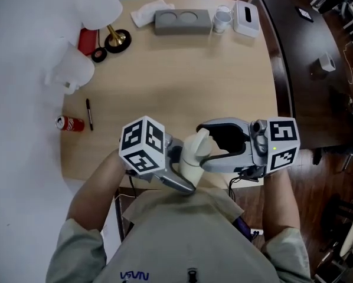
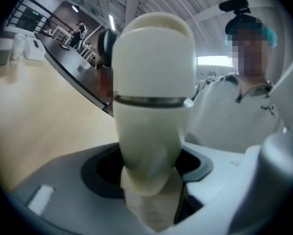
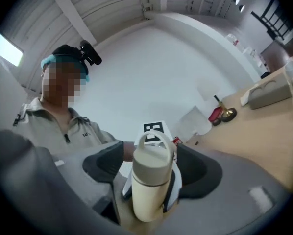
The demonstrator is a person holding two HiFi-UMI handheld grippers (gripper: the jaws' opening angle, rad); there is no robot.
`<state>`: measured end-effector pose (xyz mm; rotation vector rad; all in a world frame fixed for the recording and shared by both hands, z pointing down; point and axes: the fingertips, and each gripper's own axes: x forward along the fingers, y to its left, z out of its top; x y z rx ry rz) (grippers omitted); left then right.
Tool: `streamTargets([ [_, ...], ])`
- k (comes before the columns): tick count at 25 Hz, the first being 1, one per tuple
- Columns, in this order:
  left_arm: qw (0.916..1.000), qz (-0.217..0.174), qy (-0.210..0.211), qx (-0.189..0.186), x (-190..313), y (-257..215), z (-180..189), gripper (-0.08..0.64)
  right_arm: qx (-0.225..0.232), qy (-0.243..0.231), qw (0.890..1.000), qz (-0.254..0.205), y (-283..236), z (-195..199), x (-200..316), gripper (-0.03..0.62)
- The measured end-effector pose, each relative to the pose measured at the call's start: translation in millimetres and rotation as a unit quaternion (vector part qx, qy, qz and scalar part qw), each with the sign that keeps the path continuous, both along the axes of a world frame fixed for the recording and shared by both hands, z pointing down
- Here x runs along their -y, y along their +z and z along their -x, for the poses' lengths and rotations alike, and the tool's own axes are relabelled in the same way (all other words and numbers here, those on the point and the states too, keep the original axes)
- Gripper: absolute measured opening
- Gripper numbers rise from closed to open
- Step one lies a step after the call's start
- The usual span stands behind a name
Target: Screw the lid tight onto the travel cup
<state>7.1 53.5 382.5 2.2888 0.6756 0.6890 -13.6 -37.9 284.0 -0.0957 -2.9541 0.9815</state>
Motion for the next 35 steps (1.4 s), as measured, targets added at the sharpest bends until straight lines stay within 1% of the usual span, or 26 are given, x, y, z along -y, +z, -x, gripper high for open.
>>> streamTargets([
  [2,0.9999,0.008,0.013,-0.001,-2,0,-2,0.313,0.009,-0.020,1.000,0.005,2,3,-4,0.331],
  [4,0.9997,0.012,0.020,0.001,-2,1,-2,0.313,0.008,-0.028,1.000,0.005,5,6,-5,0.331],
  [7,0.9994,0.018,0.029,0.005,-1,2,-3,0.313,0.002,-0.025,1.000,0.007,11,8,-2,0.328],
  [8,0.9994,0.019,0.027,0.005,1,3,-3,0.313,0.000,-0.019,1.000,0.009,12,8,1,0.309],
  [9,0.9996,0.020,0.021,0.007,4,3,-3,0.313,-0.002,-0.010,1.000,0.010,14,7,4,0.291],
  [11,0.9998,0.017,-0.002,0.012,12,7,-4,0.313,-0.013,0.012,1.000,0.006,17,7,12,0.290],
  [13,0.9986,-0.001,-0.044,0.031,26,17,-5,0.314,-0.040,0.045,0.998,-0.005,23,7,22,0.290],
  [14,0.9959,-0.018,-0.073,0.049,36,24,-5,0.313,-0.061,0.067,0.996,-0.011,29,5,28,0.290],
  [15,0.9907,-0.041,-0.107,0.073,47,34,-6,0.314,-0.085,0.093,0.992,-0.015,36,3,36,0.290],
  [16,0.9826,-0.068,-0.141,0.100,59,43,-6,0.313,-0.108,0.120,0.987,-0.017,44,1,43,0.290],
  [17,0.9714,-0.099,-0.174,0.128,70,53,-6,0.313,-0.129,0.147,0.980,-0.017,51,-1,50,0.290],
  [18,0.9577,-0.130,-0.206,0.154,81,61,-5,0.313,-0.147,0.174,0.974,-0.017,58,-3,56,0.290],
  [20,0.9257,-0.190,-0.261,0.197,99,74,-3,0.313,-0.173,0.224,0.959,-0.015,67,-6,66,0.290],
  [22,0.8938,-0.237,-0.301,0.233,109,85,0,0.313,-0.196,0.269,0.943,-0.011,75,-7,72,0.290],
  [23,0.8817,-0.254,-0.310,0.248,111,90,2,0.313,-0.207,0.286,0.936,-0.010,78,-7,73,0.290],
  [24,0.8762,-0.263,-0.311,0.257,112,95,4,0.313,-0.217,0.297,0.930,-0.012,81,-6,72,0.290],
  [25,0.8793,-0.259,-0.305,0.259,110,98,4,0.313,-0.224,0.301,0.927,-0.016,84,-5,71,0.290],
  [26,0.8907,-0.243,-0.292,0.250,105,98,3,0.313,-0.227,0.298,0.927,-0.021,85,-4,68,0.290],
  [27,0.9070,-0.217,-0.278,0.231,100,95,0,0.313,-0.224,0.290,0.930,-0.024,83,-3,64,0.290],
  [28,0.9241,-0.187,-0.263,0.204,94,89,-3,0.313,-0.216,0.278,0.935,-0.027,79,-4,61,0.291],
  [29,0.9395,-0.159,-0.248,0.175,89,80,-5,0.313,-0.203,0.265,0.942,-0.029,73,-4,57,0.291],
  [30,0.9520,-0.134,-0.233,0.146,83,71,-6,0.313,-0.186,0.250,0.950,-0.032,64,-5,54,0.296],
  [31,0.9619,-0.115,-0.217,0.121,77,61,-6,0.313,-0.167,0.233,0.957,-0.035,55,-6,51,0.298],
  [32,0.9698,-0.100,-0.199,0.099,72,52,-5,0.313,-0.148,0.215,0.965,-0.038,45,-7,48,0.298],
  [33,0.9764,-0.088,-0.180,0.080,67,42,-4,0.313,-0.129,0.198,0.971,-0.040,36,-9,45,0.298],
  [35,0.9865,-0.073,-0.139,0.046,57,25,-1,0.313,-0.098,0.161,0.981,-0.046,21,-13,39,0.305],
])
